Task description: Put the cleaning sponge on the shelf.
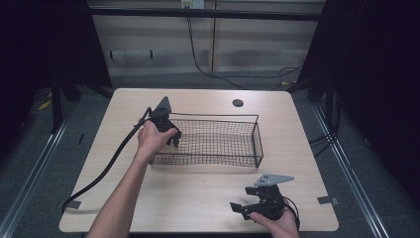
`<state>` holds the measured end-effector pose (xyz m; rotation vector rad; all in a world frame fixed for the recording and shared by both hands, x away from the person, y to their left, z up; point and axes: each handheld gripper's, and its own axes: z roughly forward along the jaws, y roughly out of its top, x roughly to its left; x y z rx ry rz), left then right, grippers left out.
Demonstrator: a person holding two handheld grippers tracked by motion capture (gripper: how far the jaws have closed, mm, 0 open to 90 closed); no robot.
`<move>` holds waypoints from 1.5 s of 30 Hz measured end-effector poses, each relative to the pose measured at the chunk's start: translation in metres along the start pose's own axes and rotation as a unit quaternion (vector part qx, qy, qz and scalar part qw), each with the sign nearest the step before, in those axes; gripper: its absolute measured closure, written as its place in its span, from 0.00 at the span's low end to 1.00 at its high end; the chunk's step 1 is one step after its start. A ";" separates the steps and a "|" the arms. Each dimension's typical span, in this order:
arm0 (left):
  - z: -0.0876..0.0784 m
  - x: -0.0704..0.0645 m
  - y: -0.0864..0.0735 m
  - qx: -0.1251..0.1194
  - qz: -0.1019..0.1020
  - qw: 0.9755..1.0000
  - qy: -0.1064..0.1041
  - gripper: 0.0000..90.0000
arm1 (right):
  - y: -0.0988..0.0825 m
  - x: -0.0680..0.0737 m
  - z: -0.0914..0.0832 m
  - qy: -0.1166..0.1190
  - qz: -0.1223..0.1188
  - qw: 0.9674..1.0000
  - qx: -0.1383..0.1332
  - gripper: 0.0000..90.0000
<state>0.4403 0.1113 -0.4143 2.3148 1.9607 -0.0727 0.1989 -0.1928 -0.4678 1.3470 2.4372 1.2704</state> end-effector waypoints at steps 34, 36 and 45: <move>0.025 -0.003 0.002 0.029 -0.031 0.999 0.031 0.29 | 0.000 0.000 0.000 0.004 -0.003 1.000 -0.001 0.19; 0.026 -0.004 0.002 0.032 -0.032 0.999 0.028 0.29 | 0.000 0.000 0.000 0.003 -0.002 1.000 -0.002 0.19; 0.026 -0.004 0.001 0.042 -0.021 0.999 0.011 0.25 | 0.000 0.000 0.000 0.003 -0.001 1.000 -0.002 0.19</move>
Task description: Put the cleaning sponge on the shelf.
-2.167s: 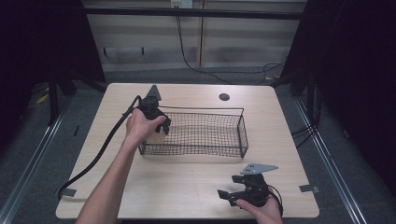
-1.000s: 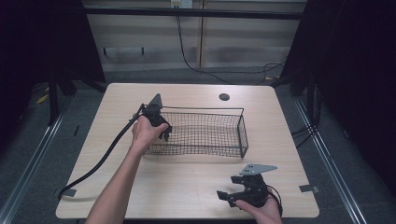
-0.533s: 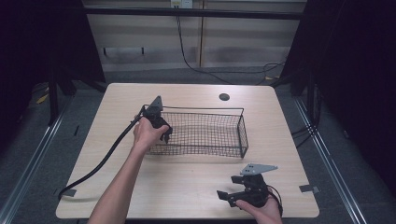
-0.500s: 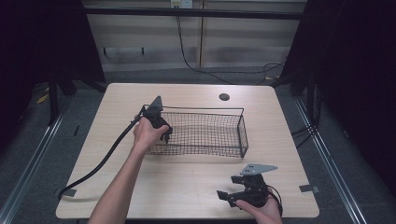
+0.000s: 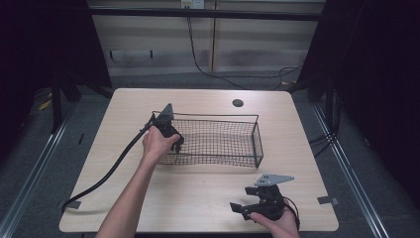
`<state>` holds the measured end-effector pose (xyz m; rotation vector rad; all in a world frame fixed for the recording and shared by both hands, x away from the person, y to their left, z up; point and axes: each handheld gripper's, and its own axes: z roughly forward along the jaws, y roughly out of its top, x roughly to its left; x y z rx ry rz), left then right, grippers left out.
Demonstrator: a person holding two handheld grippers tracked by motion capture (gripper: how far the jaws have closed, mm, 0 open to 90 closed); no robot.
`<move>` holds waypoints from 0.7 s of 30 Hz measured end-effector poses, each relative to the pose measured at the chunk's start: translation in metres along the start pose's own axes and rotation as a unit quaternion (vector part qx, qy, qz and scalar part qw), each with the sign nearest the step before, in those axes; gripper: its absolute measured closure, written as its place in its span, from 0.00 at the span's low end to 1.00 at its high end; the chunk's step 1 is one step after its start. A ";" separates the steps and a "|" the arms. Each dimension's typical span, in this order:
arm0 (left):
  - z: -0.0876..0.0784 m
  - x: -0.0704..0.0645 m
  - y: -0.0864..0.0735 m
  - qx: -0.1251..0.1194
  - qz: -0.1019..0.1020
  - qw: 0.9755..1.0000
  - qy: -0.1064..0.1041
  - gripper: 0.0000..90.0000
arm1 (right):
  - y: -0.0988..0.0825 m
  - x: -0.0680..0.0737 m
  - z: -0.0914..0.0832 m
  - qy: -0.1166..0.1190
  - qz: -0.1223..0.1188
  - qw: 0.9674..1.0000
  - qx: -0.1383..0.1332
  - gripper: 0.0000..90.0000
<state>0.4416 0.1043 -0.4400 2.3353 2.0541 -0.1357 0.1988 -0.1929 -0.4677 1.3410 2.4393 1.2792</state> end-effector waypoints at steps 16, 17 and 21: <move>-0.005 0.002 -0.001 0.000 0.007 1.000 -0.006 0.23 | 0.000 0.000 0.000 -0.002 0.002 1.000 0.000 0.19; -0.005 0.002 -0.001 0.000 0.008 1.000 -0.007 0.23 | 0.000 0.000 0.000 -0.002 0.002 1.000 0.000 0.19; -0.010 0.001 -0.003 -0.012 0.011 1.000 -0.020 0.21 | 0.000 0.000 0.000 -0.002 0.002 1.000 0.000 0.19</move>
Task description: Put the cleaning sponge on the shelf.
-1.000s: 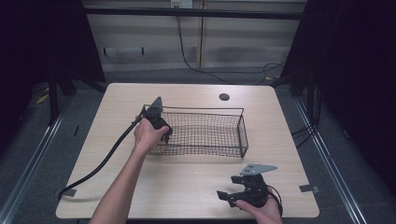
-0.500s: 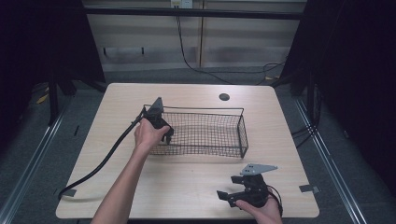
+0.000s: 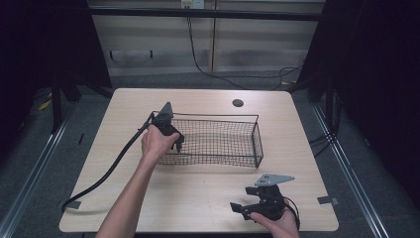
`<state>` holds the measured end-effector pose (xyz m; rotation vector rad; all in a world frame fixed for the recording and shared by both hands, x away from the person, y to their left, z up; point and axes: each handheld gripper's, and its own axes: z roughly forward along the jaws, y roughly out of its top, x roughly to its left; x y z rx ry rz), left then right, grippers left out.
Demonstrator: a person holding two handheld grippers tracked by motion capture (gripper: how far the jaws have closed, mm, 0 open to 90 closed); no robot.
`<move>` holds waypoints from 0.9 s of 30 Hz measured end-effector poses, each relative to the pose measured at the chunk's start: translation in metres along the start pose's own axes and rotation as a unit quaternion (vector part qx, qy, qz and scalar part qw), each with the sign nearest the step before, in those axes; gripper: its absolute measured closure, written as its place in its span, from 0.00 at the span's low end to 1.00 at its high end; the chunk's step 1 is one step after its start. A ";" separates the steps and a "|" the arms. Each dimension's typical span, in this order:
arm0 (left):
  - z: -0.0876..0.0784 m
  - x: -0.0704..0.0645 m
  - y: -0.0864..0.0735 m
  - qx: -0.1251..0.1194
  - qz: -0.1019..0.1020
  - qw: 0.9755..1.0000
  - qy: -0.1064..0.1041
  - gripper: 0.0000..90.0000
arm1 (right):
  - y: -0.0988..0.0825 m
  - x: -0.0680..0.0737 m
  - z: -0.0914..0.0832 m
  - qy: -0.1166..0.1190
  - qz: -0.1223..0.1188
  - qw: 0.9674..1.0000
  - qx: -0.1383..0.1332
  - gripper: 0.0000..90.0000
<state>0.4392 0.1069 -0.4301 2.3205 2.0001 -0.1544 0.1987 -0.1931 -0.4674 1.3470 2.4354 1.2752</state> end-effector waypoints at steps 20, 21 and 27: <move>-0.025 0.005 -0.007 -0.035 0.030 0.998 -0.038 0.20 | 0.000 0.000 0.000 -0.001 0.000 1.000 0.000 0.19; -0.025 0.006 -0.007 -0.036 0.032 0.998 -0.039 0.20 | 0.000 0.000 0.000 -0.001 0.000 1.000 0.000 0.19; -0.029 0.014 -0.011 -0.050 0.055 0.995 -0.066 0.21 | 0.000 0.000 0.000 -0.001 0.000 1.000 -0.001 0.19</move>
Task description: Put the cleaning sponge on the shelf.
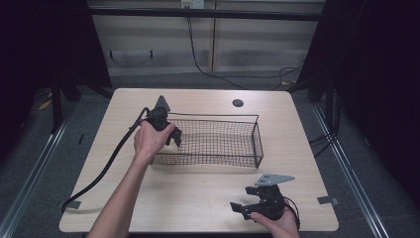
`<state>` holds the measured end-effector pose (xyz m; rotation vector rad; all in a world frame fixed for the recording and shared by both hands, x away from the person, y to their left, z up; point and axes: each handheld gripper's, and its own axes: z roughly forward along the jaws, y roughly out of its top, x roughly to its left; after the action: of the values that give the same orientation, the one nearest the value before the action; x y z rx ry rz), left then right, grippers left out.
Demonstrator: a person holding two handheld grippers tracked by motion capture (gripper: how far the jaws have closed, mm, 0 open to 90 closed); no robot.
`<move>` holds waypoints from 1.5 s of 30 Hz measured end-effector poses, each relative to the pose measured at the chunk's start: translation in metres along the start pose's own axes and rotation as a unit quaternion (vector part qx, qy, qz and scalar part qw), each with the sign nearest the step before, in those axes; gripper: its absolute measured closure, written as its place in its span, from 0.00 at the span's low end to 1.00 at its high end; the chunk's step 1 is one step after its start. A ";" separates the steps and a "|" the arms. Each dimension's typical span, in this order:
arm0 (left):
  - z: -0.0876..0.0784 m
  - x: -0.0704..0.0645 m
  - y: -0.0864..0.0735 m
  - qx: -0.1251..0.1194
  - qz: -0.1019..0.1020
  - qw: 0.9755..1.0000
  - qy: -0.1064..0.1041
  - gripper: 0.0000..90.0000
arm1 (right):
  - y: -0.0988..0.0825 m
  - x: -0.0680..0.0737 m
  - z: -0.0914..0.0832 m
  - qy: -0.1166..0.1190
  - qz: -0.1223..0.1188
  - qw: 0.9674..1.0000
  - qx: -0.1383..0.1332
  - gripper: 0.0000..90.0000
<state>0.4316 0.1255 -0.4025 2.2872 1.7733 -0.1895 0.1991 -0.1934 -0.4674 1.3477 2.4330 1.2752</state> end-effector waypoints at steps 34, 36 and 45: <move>-0.062 0.011 -0.051 -0.139 0.201 0.963 -0.115 0.20 | 0.001 -0.001 0.002 -0.002 0.004 1.000 0.003 0.19; -0.063 0.015 -0.054 -0.136 0.196 0.965 -0.113 0.20 | 0.001 -0.001 0.002 -0.002 0.005 1.000 0.002 0.19; -0.061 0.025 -0.077 -0.173 0.203 0.955 -0.132 0.23 | 0.001 -0.002 0.001 -0.004 0.005 1.000 0.003 0.19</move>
<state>0.3608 0.1828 -0.3587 2.1865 1.0817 -0.0929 0.2012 -0.1935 -0.4680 1.3656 2.4299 1.2642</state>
